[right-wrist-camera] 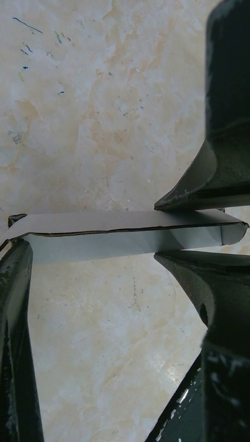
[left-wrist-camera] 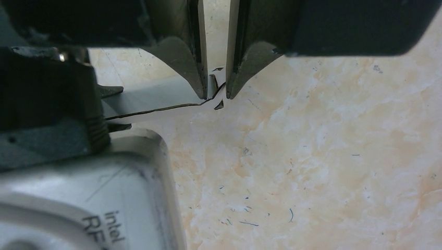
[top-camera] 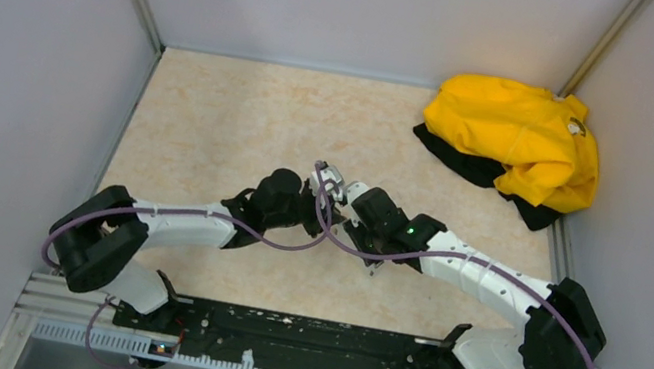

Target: Fold the paper box

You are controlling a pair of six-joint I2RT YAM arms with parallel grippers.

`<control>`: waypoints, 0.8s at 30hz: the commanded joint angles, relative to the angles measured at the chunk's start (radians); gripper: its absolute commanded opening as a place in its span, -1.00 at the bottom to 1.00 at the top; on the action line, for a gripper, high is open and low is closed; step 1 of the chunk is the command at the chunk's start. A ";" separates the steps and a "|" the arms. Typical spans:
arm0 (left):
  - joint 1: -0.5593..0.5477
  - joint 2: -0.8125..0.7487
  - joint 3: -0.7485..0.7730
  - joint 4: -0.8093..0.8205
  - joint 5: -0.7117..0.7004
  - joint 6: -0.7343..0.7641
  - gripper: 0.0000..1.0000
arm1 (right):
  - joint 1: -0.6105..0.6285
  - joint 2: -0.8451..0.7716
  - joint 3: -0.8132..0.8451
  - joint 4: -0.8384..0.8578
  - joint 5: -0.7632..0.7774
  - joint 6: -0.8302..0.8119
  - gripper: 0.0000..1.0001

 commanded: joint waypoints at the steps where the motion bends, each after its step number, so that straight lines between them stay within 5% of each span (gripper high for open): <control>1: -0.052 0.050 -0.001 -0.031 0.060 0.071 -0.52 | 0.024 0.008 0.002 0.087 -0.050 -0.074 -0.68; 24: -0.065 0.086 0.030 -0.073 0.019 0.083 -0.73 | 0.031 0.021 -0.005 0.104 -0.050 -0.069 -0.69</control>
